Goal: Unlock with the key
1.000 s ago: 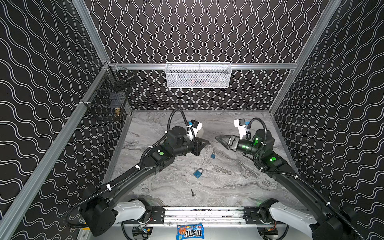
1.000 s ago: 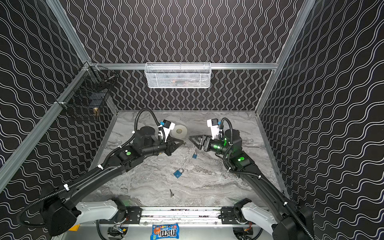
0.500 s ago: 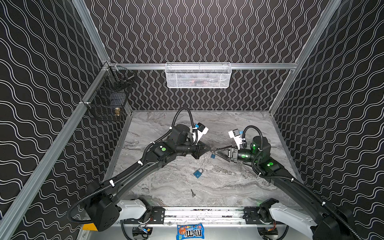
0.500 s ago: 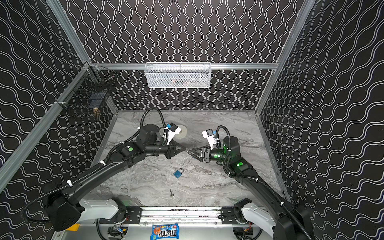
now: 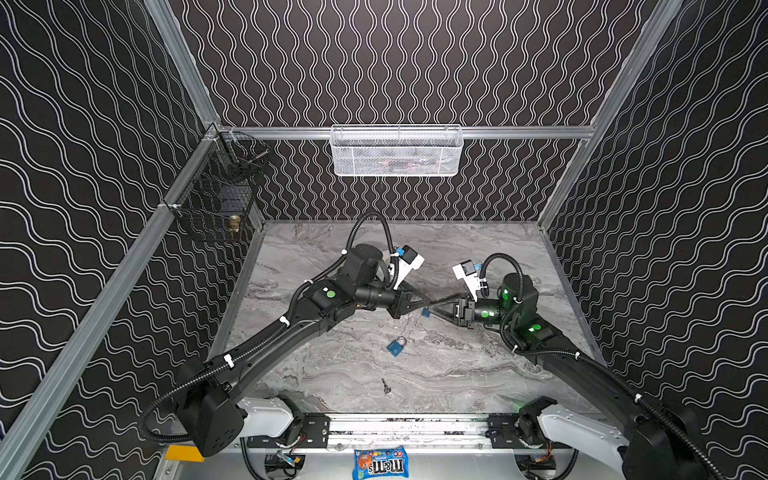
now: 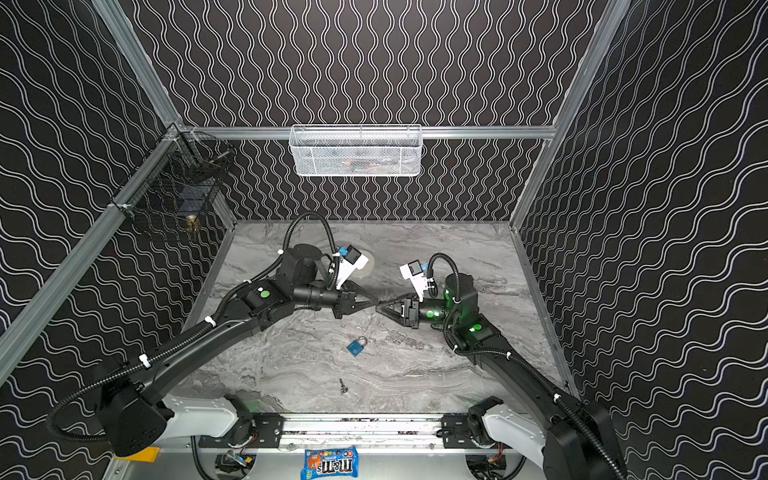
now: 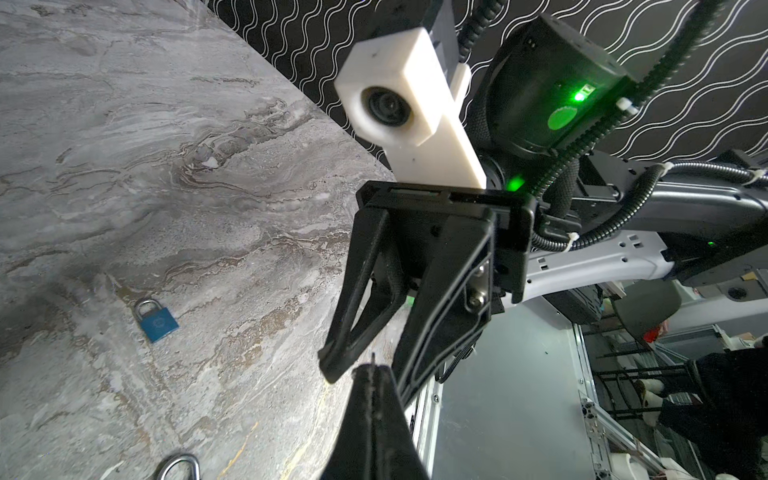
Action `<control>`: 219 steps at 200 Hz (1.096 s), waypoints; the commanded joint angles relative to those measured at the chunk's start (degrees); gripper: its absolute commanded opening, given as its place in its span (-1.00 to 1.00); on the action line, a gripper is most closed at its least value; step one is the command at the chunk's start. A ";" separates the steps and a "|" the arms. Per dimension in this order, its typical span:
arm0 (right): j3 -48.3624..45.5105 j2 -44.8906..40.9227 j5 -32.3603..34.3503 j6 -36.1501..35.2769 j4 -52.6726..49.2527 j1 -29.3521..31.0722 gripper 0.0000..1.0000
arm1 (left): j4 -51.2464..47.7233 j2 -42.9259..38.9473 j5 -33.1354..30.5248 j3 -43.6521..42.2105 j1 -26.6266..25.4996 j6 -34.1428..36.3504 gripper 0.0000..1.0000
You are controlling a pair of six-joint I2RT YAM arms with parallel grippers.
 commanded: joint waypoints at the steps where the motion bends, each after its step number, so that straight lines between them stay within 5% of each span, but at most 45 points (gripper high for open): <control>1: -0.39 -0.53 -1.82 -0.41 3.80 -0.02 -0.55 | 1.55 0.65 2.17 1.06 0.10 0.45 -1.00; 130: -2.37 -0.59 -6.55 2.25 7.83 -2.89 -1.00 | 0.99 1.29 2.80 1.95 0.10 0.95 -1.00; 187: -2.01 -1.49 -5.88 2.13 4.80 -2.96 -1.00 | 1.49 1.91 2.29 3.08 0.10 0.56 -1.00; 199: -2.13 -2.15 -5.53 2.44 3.69 -3.02 -1.00 | 2.76 2.17 2.83 3.48 0.05 -0.33 -0.42; 219: -2.32 -3.39 -3.42 1.81 -2.24 -4.37 -1.00 | 5.40 1.92 2.10 4.40 0.18 -2.17 0.07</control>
